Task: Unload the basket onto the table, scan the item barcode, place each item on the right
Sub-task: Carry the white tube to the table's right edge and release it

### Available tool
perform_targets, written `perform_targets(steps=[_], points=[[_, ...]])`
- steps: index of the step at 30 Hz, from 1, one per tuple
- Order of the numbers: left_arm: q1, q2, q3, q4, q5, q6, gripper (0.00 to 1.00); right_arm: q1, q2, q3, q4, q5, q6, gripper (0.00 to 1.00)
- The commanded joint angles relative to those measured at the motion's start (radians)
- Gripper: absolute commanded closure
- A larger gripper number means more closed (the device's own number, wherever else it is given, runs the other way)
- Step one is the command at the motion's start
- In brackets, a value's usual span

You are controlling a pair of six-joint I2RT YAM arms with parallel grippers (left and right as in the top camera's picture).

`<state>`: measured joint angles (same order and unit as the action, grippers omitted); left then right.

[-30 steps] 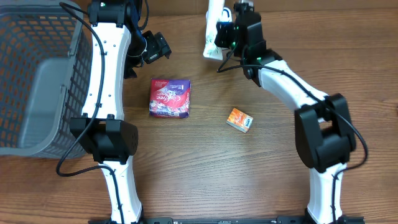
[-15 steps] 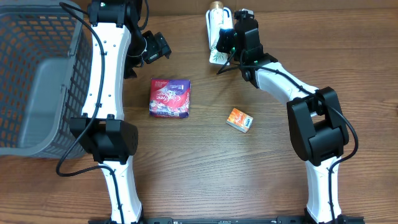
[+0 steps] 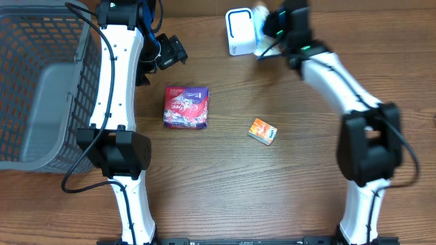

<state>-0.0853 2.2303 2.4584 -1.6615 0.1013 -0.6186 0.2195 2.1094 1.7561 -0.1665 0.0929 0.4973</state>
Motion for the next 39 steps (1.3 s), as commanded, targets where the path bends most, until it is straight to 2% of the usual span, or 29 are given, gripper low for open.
perform_targets(steps=[1,4,7,10,11,12,13,16,18,20,26,33,35,36,37,39], points=[[-0.003,0.008,0.000,-0.002,0.000,0.013,0.00,-0.116,-0.142,0.053,-0.075,0.092,0.000,0.96],[-0.003,0.008,0.000,-0.002,0.000,0.013,0.00,-0.245,-0.171,0.054,-0.249,0.146,0.000,0.96],[-0.003,0.008,0.000,-0.002,0.000,0.013,0.00,-0.324,-0.169,0.049,-0.348,0.088,-0.012,0.96],[-0.003,0.008,0.000,-0.002,0.000,0.013,0.00,-0.376,-0.166,0.035,-0.366,-0.167,-0.152,0.96],[-0.003,0.008,0.000,-0.002,0.000,0.013,0.00,-0.378,-0.164,0.034,-0.365,-0.227,-0.173,0.93],[-0.003,0.008,0.000,-0.002,0.000,0.013,0.00,-0.375,-0.155,0.034,-0.359,-0.289,-0.185,0.78],[-0.003,0.008,0.000,-0.002,0.000,0.013,0.00,-0.367,-0.148,0.034,-0.353,-0.306,-0.184,0.72],[-0.003,0.008,0.000,-0.002,0.000,0.013,0.00,-0.327,-0.105,0.034,-0.330,-0.324,-0.183,0.41],[-0.003,0.008,0.000,-0.002,0.000,0.013,0.00,-0.296,-0.064,0.034,-0.315,-0.323,-0.183,0.27],[-0.003,0.008,0.000,-0.002,0.000,0.013,0.00,-0.257,-0.011,0.034,-0.300,-0.323,-0.180,0.20],[-0.003,0.008,0.000,-0.002,0.000,0.013,0.00,-0.137,0.128,0.034,-0.243,-0.301,-0.193,0.16],[-0.003,0.008,0.000,-0.002,0.000,0.013,0.00,-0.035,0.204,0.034,-0.207,-0.069,-0.192,0.13],[-0.003,0.008,0.000,-0.002,0.000,0.013,0.00,-0.028,0.209,0.034,-0.208,-0.026,-0.192,0.20],[-0.003,0.008,0.000,-0.002,0.000,0.013,0.00,-0.028,0.211,0.034,-0.209,0.000,-0.192,0.31],[-0.003,0.008,0.000,-0.002,0.000,0.013,0.00,-0.028,0.216,0.034,-0.207,0.019,-0.192,0.38],[-0.003,0.008,0.000,-0.002,0.000,0.013,0.00,-0.034,0.224,0.034,-0.204,0.032,-0.192,0.39]])
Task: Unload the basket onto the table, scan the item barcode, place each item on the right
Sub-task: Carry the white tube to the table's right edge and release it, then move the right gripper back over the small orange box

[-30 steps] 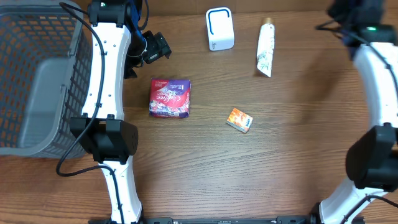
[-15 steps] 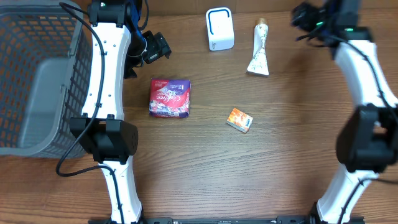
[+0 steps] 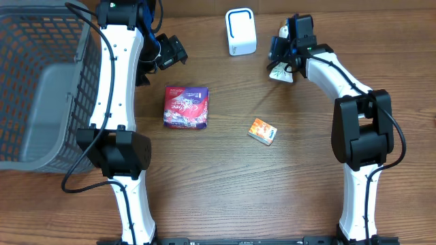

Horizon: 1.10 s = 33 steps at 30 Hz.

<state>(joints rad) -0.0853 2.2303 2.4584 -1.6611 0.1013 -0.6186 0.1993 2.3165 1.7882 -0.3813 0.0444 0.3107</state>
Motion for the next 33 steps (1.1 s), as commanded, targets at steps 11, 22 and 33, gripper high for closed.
perform_targets(steps=[11,22,33], points=[[-0.003,0.008,0.000,-0.003,0.000,0.013,0.00,-0.023,0.071,0.004,0.006,0.079,0.000,0.51],[-0.003,0.008,0.000,-0.003,0.000,0.013,0.00,-0.167,0.023,0.156,-0.262,0.085,0.235,0.96],[-0.003,0.008,0.000,-0.003,0.000,0.013,0.00,-0.525,-0.044,0.182,-0.518,0.183,0.375,0.96]])
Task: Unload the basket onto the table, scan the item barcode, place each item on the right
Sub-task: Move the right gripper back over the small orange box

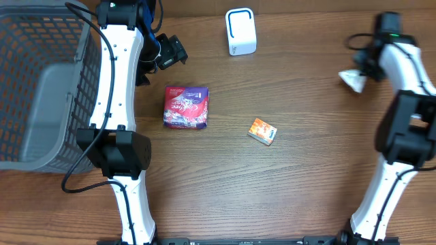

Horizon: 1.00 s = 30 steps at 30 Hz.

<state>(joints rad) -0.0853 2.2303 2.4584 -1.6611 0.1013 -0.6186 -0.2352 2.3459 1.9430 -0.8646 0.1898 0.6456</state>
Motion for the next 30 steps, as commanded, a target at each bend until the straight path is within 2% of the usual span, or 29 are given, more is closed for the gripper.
perform_targets(steps=[1,10,12,15,17,18,21,23,28,30], points=[[-0.003,0.008,0.000,-0.003,0.000,0.013,0.00,-0.122,-0.073,0.026,-0.042,0.038,0.040,0.96],[-0.003,0.008,0.000,-0.003,0.000,0.013,0.00,-0.336,-0.073,0.026,-0.034,0.034,0.015,0.96],[-0.003,0.008,0.000,-0.003,0.000,0.013,0.00,-0.365,-0.073,0.026,-0.026,0.039,-0.003,0.91],[-0.003,0.008,0.000,-0.003,0.000,0.013,0.00,-0.408,-0.071,0.026,-0.014,0.048,-0.002,0.89],[-0.003,0.008,0.000,-0.003,0.000,0.013,0.00,-0.432,-0.070,0.027,0.004,0.031,-0.003,0.83],[-0.003,0.008,0.000,-0.003,0.000,0.013,0.00,-0.440,-0.070,0.027,0.014,0.013,-0.019,0.76],[-0.003,0.008,0.000,-0.003,0.000,0.013,0.00,-0.457,-0.070,0.035,0.044,-0.066,-0.103,0.39],[-0.003,0.008,0.000,-0.003,0.000,0.013,0.00,-0.461,-0.073,0.054,0.041,-0.099,-0.130,0.30],[-0.003,0.008,0.000,-0.003,0.000,0.013,0.00,-0.463,-0.108,0.172,-0.045,-0.128,-0.130,0.28],[-0.003,0.008,0.000,-0.003,0.000,0.013,0.00,-0.460,-0.141,0.257,-0.100,-0.204,-0.131,0.28]])
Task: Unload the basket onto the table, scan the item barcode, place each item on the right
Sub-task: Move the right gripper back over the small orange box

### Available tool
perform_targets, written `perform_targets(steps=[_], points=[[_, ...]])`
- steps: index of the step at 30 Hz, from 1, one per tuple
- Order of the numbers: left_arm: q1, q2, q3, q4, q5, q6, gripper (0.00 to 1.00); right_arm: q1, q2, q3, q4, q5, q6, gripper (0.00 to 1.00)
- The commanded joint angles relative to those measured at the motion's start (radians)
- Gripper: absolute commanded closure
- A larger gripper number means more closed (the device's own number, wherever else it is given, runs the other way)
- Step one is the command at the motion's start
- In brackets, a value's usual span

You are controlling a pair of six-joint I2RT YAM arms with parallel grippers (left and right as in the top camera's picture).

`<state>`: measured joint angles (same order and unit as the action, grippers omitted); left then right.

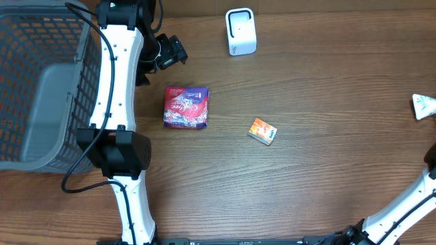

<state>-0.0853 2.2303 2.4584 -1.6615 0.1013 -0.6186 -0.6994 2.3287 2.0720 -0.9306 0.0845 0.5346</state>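
The white scanner [240, 30] with a blue-rimmed window stands at the back centre of the table. A small white pointed item [424, 106] shows at the right edge of the overhead view; whether it is held or lying there cannot be told. My right gripper is out of frame, and only a lower link of the right arm [409, 204] shows. My left gripper [170, 53] hangs at the back left, away from all items, with its jaws too dark to read.
A purple packet [186, 107] lies left of centre. A small orange box [262, 131] lies near the middle. A grey mesh basket [41, 88] fills the left side, behind the left arm.
The white item has moved from the right part of the table to the very right edge of the view. The right wrist and gripper have gone out of frame. The left arm is unchanged.
My right gripper first held the white item right beside the scanner. Then the item was a little right of the scanner, then far to the right, and now it is at the frame's right edge. The packet, orange box and left arm stayed put.
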Motion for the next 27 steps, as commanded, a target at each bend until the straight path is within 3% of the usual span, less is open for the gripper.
perform_targets(steps=[1,4,7,10,11,14,16,22,27], points=[[-0.003,0.008,0.000,-0.002,0.000,0.013,0.00,0.006,-0.140,0.161,-0.057,-0.153,-0.020,0.28],[-0.003,0.008,0.000,-0.002,0.000,0.013,0.00,0.010,-0.183,0.233,-0.098,-0.378,-0.050,0.28],[-0.003,0.008,0.000,-0.002,0.000,0.013,0.00,0.029,-0.237,0.258,-0.105,-0.833,-0.203,0.27],[-0.003,0.008,0.000,-0.002,0.000,0.013,0.00,0.070,-0.252,0.258,-0.167,-1.087,-0.327,0.27],[-0.003,0.008,0.000,-0.002,0.000,0.013,0.00,0.112,-0.252,0.257,-0.262,-1.135,-0.418,0.27],[-0.003,0.008,0.000,-0.002,0.000,0.013,0.00,0.205,-0.252,0.247,-0.431,-1.085,-0.602,0.27],[-0.003,0.008,0.000,-0.002,0.000,0.013,0.00,0.335,-0.251,0.233,-0.558,-0.952,-0.721,0.27],[-0.003,0.008,0.000,-0.002,0.000,0.013,0.00,0.627,-0.251,0.152,-0.670,-0.552,-0.726,0.23],[-0.003,0.008,0.000,-0.002,0.000,0.013,0.00,0.854,-0.251,-0.025,-0.623,-0.325,-0.726,0.23]])
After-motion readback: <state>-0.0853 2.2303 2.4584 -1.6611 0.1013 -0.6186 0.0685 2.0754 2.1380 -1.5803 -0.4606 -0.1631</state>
